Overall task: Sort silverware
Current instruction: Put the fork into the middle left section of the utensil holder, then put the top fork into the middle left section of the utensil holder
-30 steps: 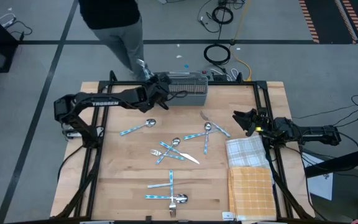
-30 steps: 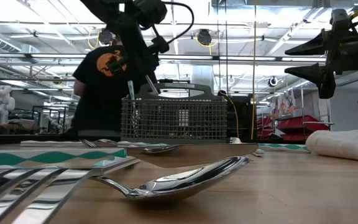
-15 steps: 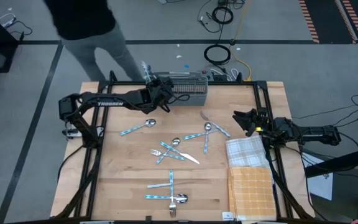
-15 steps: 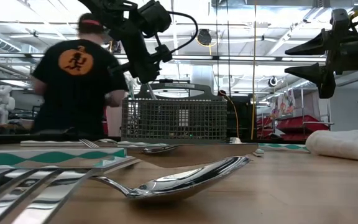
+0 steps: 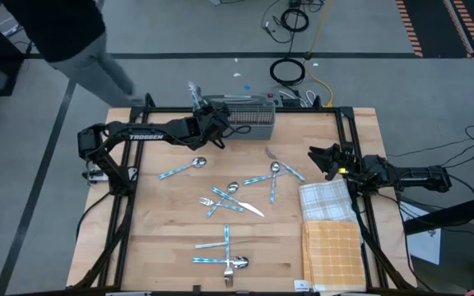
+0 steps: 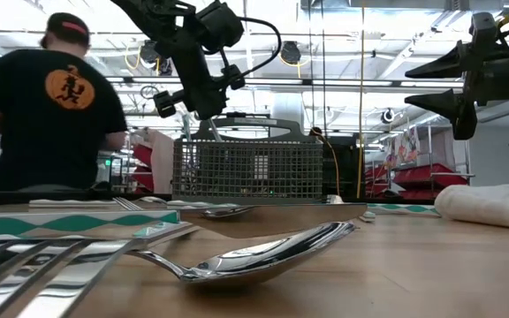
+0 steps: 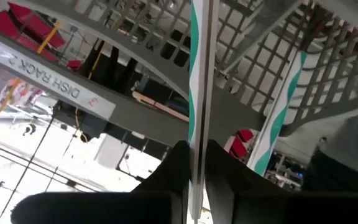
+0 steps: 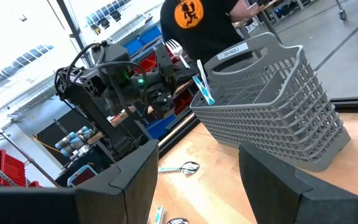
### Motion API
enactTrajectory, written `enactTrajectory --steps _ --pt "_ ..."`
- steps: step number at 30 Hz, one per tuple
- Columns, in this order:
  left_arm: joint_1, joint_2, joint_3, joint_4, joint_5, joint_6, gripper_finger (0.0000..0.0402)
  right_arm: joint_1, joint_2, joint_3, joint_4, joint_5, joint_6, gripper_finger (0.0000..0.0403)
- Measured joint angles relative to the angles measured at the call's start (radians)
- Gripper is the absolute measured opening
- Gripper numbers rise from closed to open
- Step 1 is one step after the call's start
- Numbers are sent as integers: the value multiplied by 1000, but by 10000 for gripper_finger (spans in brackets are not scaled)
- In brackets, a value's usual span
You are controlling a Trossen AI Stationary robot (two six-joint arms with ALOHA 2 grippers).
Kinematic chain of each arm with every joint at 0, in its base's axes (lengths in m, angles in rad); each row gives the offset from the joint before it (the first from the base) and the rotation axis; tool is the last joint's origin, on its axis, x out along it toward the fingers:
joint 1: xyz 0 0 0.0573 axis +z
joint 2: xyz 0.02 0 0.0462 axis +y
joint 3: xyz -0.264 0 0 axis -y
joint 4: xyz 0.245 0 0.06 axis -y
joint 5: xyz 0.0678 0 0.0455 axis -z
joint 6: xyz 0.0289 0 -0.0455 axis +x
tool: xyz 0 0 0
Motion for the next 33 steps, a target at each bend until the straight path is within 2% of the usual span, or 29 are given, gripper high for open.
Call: enactTrajectory --steps 10,29,33 --pt "3 0 0 -2 50 -8 42 0 0 0 1 -1 21 210" --pt "5 0 0 -16 69 -36 110 0 0 0 0 -1 23 210" --pt "5 0 0 2 45 -36 116 0 0 0 0 -2 23 210"
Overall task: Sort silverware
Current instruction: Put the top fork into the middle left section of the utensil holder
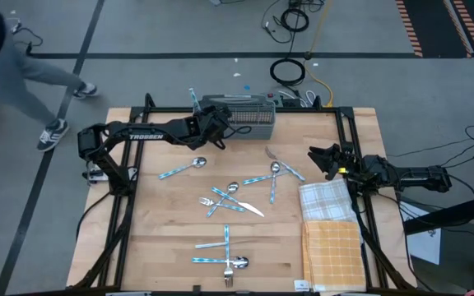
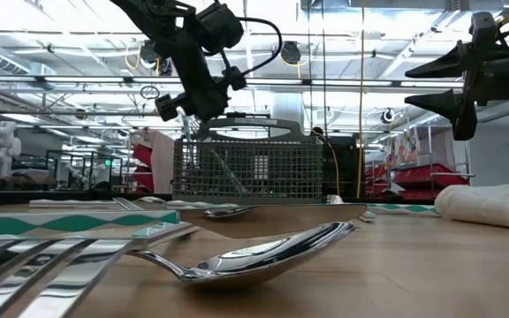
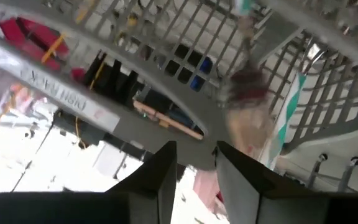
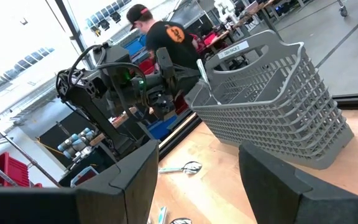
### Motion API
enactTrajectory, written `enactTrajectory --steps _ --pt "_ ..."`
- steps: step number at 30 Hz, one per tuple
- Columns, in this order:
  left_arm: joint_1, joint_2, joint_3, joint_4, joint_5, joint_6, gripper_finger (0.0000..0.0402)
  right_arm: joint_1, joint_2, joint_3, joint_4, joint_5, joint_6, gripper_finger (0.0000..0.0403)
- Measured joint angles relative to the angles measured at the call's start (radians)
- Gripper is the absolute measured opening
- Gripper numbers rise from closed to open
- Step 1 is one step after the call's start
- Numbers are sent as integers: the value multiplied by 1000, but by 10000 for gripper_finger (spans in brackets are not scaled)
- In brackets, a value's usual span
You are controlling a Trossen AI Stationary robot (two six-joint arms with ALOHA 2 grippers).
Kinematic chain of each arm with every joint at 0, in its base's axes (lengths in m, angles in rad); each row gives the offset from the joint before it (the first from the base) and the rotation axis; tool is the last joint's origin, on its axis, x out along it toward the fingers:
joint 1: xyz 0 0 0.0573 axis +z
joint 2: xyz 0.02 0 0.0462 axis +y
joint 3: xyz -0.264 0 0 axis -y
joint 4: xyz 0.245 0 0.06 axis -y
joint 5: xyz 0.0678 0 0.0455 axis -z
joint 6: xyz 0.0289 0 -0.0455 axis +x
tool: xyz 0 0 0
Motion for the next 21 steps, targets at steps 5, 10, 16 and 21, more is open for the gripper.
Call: enactTrajectory --steps 5,10,16,21 --pt "-13 -14 14 149 -102 -57 116 0 0 0 6 -31 -18 211" --pt "-60 -83 72 285 -137 -127 116 0 8 7 5 -25 -56 215" --pt "-139 -224 160 306 -131 -433 116 0 119 120 -3 -9 -239 215" --pt "-196 -376 174 275 -106 -892 116 0 327 336 -140 31 -348 213"
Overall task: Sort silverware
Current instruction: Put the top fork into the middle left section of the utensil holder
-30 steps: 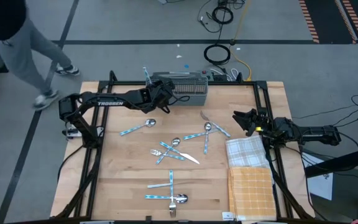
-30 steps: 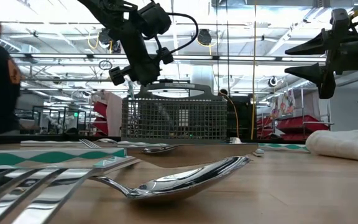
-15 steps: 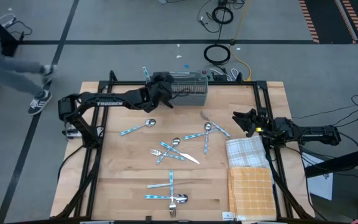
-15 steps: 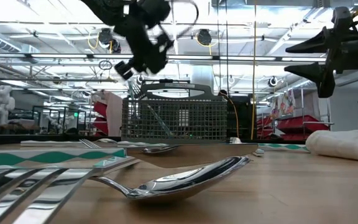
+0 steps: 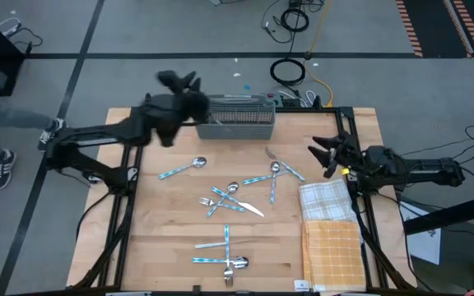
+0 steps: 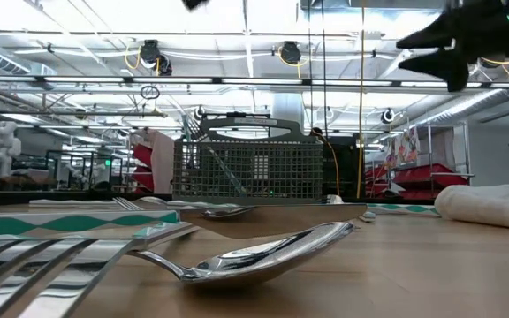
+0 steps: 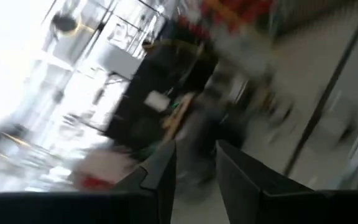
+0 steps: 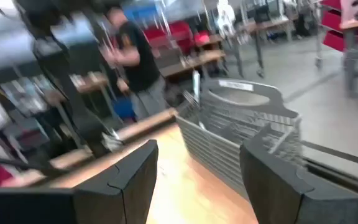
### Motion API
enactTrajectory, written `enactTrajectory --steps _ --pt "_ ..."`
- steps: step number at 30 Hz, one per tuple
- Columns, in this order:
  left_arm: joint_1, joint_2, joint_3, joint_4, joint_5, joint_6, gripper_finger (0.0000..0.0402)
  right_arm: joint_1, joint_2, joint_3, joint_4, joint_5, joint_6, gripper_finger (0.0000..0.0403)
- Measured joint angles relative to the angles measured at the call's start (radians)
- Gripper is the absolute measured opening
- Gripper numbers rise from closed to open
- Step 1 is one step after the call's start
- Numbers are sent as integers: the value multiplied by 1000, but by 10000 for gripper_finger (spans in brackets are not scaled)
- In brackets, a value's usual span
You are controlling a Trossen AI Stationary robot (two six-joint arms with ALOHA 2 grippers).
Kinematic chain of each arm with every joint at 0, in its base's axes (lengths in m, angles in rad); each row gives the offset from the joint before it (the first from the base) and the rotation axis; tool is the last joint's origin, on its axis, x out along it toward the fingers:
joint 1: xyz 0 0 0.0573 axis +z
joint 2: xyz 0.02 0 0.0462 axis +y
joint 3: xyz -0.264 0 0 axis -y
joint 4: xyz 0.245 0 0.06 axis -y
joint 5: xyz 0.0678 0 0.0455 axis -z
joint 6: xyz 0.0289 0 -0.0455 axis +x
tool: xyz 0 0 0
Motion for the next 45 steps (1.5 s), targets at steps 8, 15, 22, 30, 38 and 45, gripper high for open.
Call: enactTrajectory --steps 8,15,22,30,38,45 --pt "-31 -219 0 -324 331 -830 116 -54 507 448 -633 -21 76 212" --pt "-39 -275 -1 -467 475 -1068 116 -177 841 664 -880 -213 25 212" --pt "-39 -273 -2 -518 522 -1097 116 -305 1022 711 -841 -400 -89 212" --pt "-39 -290 -14 -584 522 -1143 116 -355 1171 710 -812 -448 -142 212" --pt "-39 -356 -69 -576 522 -1152 116 -376 1303 709 -676 -451 -191 212" --pt "-36 -409 -124 -576 519 -1178 116 -410 1361 709 -670 -454 -198 212"
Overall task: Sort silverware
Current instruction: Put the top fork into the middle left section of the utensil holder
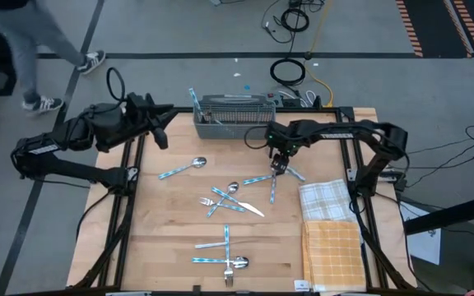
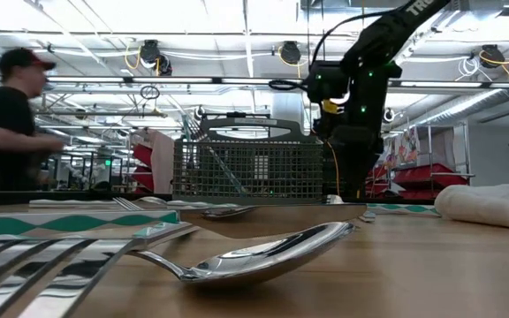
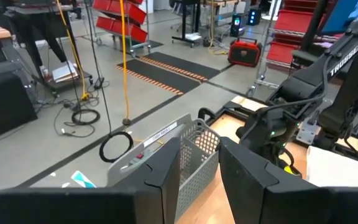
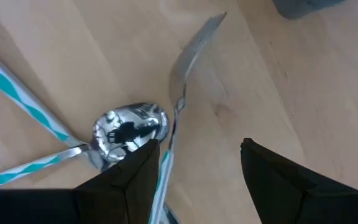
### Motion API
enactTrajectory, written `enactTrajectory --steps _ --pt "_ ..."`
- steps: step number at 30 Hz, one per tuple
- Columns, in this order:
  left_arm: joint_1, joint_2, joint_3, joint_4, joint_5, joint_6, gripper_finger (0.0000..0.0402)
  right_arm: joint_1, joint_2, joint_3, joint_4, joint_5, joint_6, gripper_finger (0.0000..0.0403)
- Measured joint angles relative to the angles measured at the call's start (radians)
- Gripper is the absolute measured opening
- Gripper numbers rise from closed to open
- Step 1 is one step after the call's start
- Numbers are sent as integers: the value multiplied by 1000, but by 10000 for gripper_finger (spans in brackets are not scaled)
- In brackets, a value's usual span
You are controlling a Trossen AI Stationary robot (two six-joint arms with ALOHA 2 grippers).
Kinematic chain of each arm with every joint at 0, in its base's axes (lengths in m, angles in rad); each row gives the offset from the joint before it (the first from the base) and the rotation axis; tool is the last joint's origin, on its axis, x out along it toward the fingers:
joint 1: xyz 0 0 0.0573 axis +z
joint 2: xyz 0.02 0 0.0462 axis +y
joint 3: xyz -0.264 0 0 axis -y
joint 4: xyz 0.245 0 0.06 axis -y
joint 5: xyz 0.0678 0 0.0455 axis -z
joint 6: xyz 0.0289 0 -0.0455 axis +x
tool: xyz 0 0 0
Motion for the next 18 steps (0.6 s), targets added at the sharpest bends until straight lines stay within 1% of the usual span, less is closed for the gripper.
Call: enactTrajectory --steps 4,11,13,14,16,18 --pt "0 -5 -9 3 -9 1 116 -2 24 0 38 -26 3 212" --pt "0 -8 -51 2 -27 1 116 -4 90 1 52 -24 4 212" --pt "0 -10 -59 -1 -28 0 116 -4 106 3 58 -24 4 204" --pt "0 -12 -60 0 -28 0 116 -4 115 3 62 -16 4 195" --pt "0 -14 -61 1 -29 0 116 -4 123 3 66 -16 5 161" --pt "0 -18 -61 1 -31 1 116 -3 125 2 67 -17 8 107"
